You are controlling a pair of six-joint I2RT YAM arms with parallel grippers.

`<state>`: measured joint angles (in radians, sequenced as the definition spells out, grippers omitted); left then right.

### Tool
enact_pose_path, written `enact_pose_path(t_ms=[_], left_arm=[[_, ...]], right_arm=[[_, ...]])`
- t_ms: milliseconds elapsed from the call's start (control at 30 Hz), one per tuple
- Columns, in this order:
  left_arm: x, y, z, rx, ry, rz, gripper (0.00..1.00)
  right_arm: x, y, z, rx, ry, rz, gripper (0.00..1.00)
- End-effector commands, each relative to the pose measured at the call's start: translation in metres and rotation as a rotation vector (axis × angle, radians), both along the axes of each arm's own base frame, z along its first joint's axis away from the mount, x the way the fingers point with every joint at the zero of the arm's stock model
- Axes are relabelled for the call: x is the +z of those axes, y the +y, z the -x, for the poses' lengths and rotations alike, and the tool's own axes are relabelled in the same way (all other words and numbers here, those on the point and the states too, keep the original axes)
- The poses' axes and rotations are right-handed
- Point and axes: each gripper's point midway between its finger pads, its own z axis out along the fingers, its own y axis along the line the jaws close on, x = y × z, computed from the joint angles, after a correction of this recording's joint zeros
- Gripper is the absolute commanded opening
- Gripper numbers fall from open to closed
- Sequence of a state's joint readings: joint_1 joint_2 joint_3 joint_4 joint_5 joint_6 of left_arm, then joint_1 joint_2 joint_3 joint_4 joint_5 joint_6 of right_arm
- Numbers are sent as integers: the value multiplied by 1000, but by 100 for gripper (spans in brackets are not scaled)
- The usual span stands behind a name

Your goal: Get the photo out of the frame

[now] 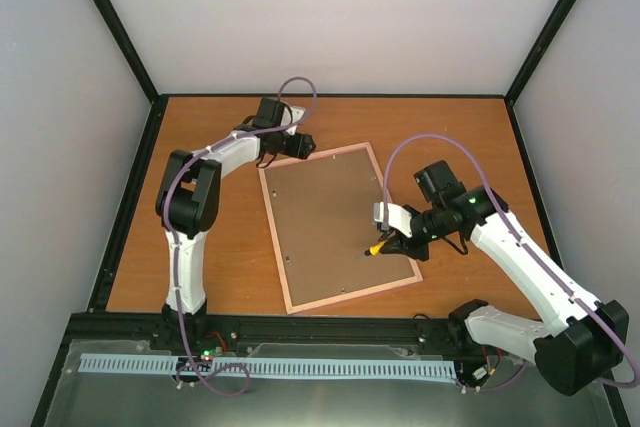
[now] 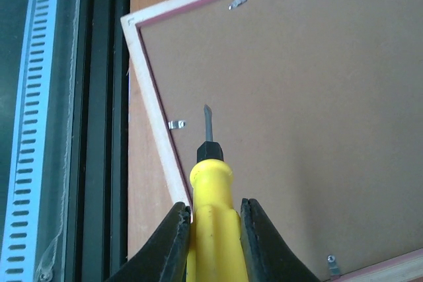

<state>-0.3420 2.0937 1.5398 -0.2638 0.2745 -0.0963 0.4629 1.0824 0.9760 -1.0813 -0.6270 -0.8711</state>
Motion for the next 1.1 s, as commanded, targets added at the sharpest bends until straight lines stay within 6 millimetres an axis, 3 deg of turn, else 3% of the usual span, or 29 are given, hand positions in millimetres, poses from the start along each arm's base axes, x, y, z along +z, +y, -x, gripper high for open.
enact_pose_path(t_ms=[0, 267, 733, 867, 1067], left_arm=[[-10, -12, 4, -136, 24, -9, 72], [-36, -4, 9, -145, 61, -82, 63], [-71, 9, 0, -116, 108, -184, 47], [-74, 19, -2, -63, 123, -222, 38], [-85, 47, 5, 71, 201, -256, 34]], right_arm=[[-11, -8, 7, 12, 19, 76, 3], [-16, -13, -3, -53, -36, 99, 3], [1, 9, -15, -101, -32, -43, 3], [5, 16, -29, -150, -55, -88, 3], [-9, 14, -53, -234, -128, -76, 3]])
